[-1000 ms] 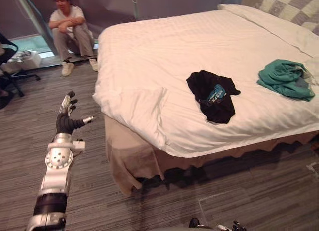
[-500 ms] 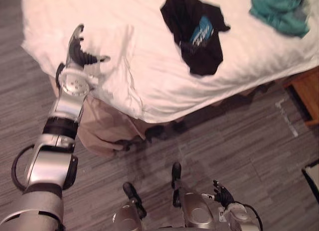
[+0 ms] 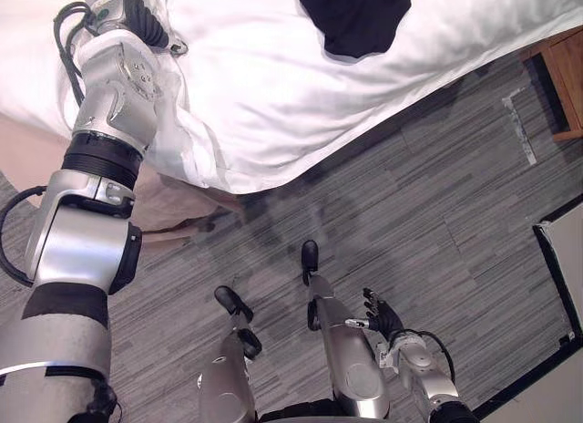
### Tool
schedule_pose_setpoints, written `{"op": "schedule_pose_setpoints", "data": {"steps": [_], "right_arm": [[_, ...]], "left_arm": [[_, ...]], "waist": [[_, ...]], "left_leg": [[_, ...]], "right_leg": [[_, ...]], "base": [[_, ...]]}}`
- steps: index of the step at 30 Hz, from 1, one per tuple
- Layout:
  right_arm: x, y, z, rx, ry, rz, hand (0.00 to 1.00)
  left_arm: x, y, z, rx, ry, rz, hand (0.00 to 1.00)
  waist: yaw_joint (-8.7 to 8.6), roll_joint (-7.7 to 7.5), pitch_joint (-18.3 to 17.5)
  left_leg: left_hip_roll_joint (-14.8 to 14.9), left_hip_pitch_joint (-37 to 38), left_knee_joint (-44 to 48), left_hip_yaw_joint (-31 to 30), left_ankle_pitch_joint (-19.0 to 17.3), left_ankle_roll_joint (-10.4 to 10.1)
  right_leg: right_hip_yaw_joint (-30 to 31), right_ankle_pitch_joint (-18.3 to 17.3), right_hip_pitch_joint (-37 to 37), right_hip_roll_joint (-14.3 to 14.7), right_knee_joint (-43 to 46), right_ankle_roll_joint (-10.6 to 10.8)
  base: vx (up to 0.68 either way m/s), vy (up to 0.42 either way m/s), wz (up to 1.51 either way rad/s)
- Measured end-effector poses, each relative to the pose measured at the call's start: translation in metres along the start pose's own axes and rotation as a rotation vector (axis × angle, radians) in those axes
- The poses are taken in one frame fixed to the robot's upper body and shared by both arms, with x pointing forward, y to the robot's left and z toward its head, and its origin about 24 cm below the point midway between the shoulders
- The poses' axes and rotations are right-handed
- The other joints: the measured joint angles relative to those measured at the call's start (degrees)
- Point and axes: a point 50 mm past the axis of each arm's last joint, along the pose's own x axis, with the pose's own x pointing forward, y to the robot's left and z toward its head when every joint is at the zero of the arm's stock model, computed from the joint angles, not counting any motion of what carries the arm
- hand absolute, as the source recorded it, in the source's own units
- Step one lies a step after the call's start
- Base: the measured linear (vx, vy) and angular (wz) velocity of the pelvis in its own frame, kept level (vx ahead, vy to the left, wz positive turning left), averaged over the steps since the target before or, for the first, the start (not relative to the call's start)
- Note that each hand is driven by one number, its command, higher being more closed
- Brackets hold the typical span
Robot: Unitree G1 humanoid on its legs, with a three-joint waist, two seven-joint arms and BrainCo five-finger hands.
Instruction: Tidy the bed and pick cloth on bed and put in laundry
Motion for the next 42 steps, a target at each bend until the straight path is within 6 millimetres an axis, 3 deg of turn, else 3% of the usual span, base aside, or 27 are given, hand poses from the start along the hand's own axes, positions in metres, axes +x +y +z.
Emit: {"op": "schedule_pose_setpoints", "data": {"steps": [2, 4, 8, 9, 11, 12, 13, 16, 18, 19, 22, 27, 29, 32, 35, 38, 42], "right_arm": [[-0.001, -0.02, 0.014, 0.027, -0.059, -0.08, 0.0], [-0.009, -0.053, 0.037, 0.02, -0.153, -0.189, 0.0], [-0.029, -0.094, 0.067, -0.014, -0.286, -0.331, 0.0], [-0.034, -0.101, 0.074, -0.025, -0.315, -0.353, 0.0], [-0.047, -0.111, 0.087, -0.088, -0.367, -0.375, 0.0], [-0.048, -0.113, 0.09, -0.097, -0.374, -0.374, 0.0], [-0.049, -0.116, 0.096, -0.124, -0.393, -0.379, 0.0], [-0.046, -0.117, 0.1, -0.215, -0.355, -0.348, 0.0], [-0.042, -0.116, 0.102, -0.263, -0.341, -0.322, 0.0], [-0.037, -0.112, 0.108, -0.292, -0.343, -0.287, 1.0], [-0.022, -0.09, 0.131, -0.41, -0.381, -0.159, 1.0], [0.004, -0.04, 0.189, -0.534, -0.502, 0.078, 1.0], [0.009, -0.025, 0.209, -0.582, -0.536, 0.152, 1.0], [0.015, -0.004, 0.24, -0.615, -0.572, 0.256, 1.0], [0.019, 0.023, 0.264, -0.651, -0.609, 0.346, 1.0], [0.018, 0.062, 0.293, -0.661, -0.658, 0.449, 1.0], [0.009, 0.107, 0.325, -0.71, -0.72, 0.549, 1.0]], "left_arm": [[-0.002, -0.017, -0.01, -0.007, 0.015, -0.053, 1.0], [-0.01, -0.046, -0.026, -0.067, 0.018, -0.134, 1.0], [-0.037, -0.104, -0.059, -0.192, 0.034, -0.247, 1.0], [-0.049, -0.123, -0.071, -0.216, 0.063, -0.281, 1.0], [-0.094, -0.177, -0.108, -0.335, 0.19, -0.368, 1.0], [-0.104, -0.186, -0.118, -0.364, 0.229, -0.375, 1.0], [-0.135, -0.206, -0.147, -0.407, 0.343, -0.389, 0.0], [-0.193, -0.223, -0.201, -0.403, 0.54, -0.388, 0.0], [-0.218, -0.225, -0.223, -0.38, 0.615, -0.385, 0.0], [-0.236, -0.228, -0.236, -0.367, 0.662, -0.388, 0.0], [-0.263, -0.233, -0.252, -0.365, 0.738, -0.4, 0.0], [-0.273, -0.232, -0.259, -0.427, 0.771, -0.34, 0.0], [-0.28, -0.242, -0.252, -0.558, 0.769, -0.365, 0.0], [-0.297, -0.269, -0.221, -0.866, 0.762, -0.464, 0.0], [-0.318, -0.29, -0.192, -0.989, 0.753, -0.591, 0.0], [-0.327, -0.305, -0.16, -1.066, 0.695, -0.693, 0.0], [-0.32, -0.31, -0.123, -1.214, 0.616, -0.717, 0.0]], "waist": [[0.0, 0.19, -0.1], [0.21, 0.73, -0.4], [1.76, 2.41, -5.0], [1.9, 2.83, -5.9], [2.74, 4.24, -11.5], [2.92, 4.39, -12.6], [3.63, 4.61, -14.1], [6.42, 4.69, -17.0], [7.87, 4.71, -18.8], [8.71, 4.72, -20.6], [10.71, 4.62, -23.0], [13.11, 3.66, -23.6], [14.32, 3.46, -23.7], [16.11, 3.05, -23.7], [17.59, 3.24, -23.5], [19.39, 4.08, -20.4], [21.32, 6.98, -12.7]], "left_leg": [[0.3, 1.5, 0.1, 0.0, -0.4, 0.1], [0.5, 4.2, 0.2, -0.2, -0.7, 0.0], [1.1, 5.9, 0.2, -0.6, -0.8, -0.1], [1.3, 7.2, 0.2, -1.0, -0.8, -0.1], [1.5, 8.6, -0.1, -1.6, -0.8, -0.1], [1.5, 8.7, -0.1, -1.8, -0.8, -0.1], [1.4, 9.8, -0.2, -3.2, -0.8, -0.1], [1.0, 11.5, -0.5, -5.4, -0.9, -0.5], [0.7, 11.6, -0.5, -6.9, -0.9, -0.5], [0.1, 11.6, -1.0, -7.5, -0.9, -0.5], [-1.0, 11.3, -2.5, -8.9, -0.2, 0.1], [-2.7, 11.2, -5.8, -11.5, 2.2, 1.0], [-2.9, 11.1, -7.0, -12.6, 3.5, 1.4], [-3.5, 10.0, -7.0, -14.3, 4.2, 1.8], [-3.8, 9.1, -7.0, -15.4, 4.7, 2.1], [-3.9, 7.6, -6.9, -16.4, 5.2, 2.4], [-4.1, 3.5, -6.9, -17.9, 7.1, 2.9]], "right_leg": [[-0.4, 0.1, 2.2, 0.0, -0.7, 0.2], [-1.1, 0.0, 5.3, 0.1, -1.1, 0.3], [-2.0, -0.1, 7.6, 0.5, -1.5, 0.5], [-2.7, -0.4, 9.5, 0.6, -1.8, 0.9], [-3.7, -1.1, 12.2, 0.8, -3.0, 1.7], [-3.9, -1.1, 12.7, 0.9, -3.3, 1.7], [-4.7, -1.7, 14.6, 0.8, -3.6, 1.7], [-6.4, -2.5, 16.9, 0.7, -3.7, 1.5], [-7.5, -2.8, 17.9, 0.4, -3.8, 1.8], [-7.6, -2.9, 17.8, 0.2, -3.8, 1.8], [-8.9, -2.9, 17.8, -0.7, -4.0, 1.9], [-11.2, -2.6, 17.7, -1.7, -4.1, 2.5], [-12.0, -2.0, 17.7, -2.1, -4.1, 2.1], [-13.6, -1.6, 17.8, -2.5, -4.1, 2.1], [-14.5, -1.5, 17.5, -2.8, -4.1, 2.1], [-15.4, -1.1, 16.7, -2.9, -4.1, 2.0], [-16.6, 0.3, 13.4, -3.1, -4.1, 1.6]], "base": [[0.01, 0.002, 0.02], [0.03, 0.015, 0.07], [0.05, 0.004, 0.1], [0.06, -0.007, 0.32], [0.06, -0.006, 0.33], [0.07, -0.006, 0.32], [0.05, -0.003, 0.31], [0.01, 0.002, 0.33], [-0.02, 0.012, 0.32], [-0.04, 0.019, 0.26], [-0.05, 0.04, 0.23], [-0.05, 0.028, 0.27], [0.0, 0.025, 0.23], [0.01, 0.027, 0.29], [0.02, 0.021, 0.21], [-0.03, 0.019, 0.18], [-0.08, 0.02, 0.18]]}}
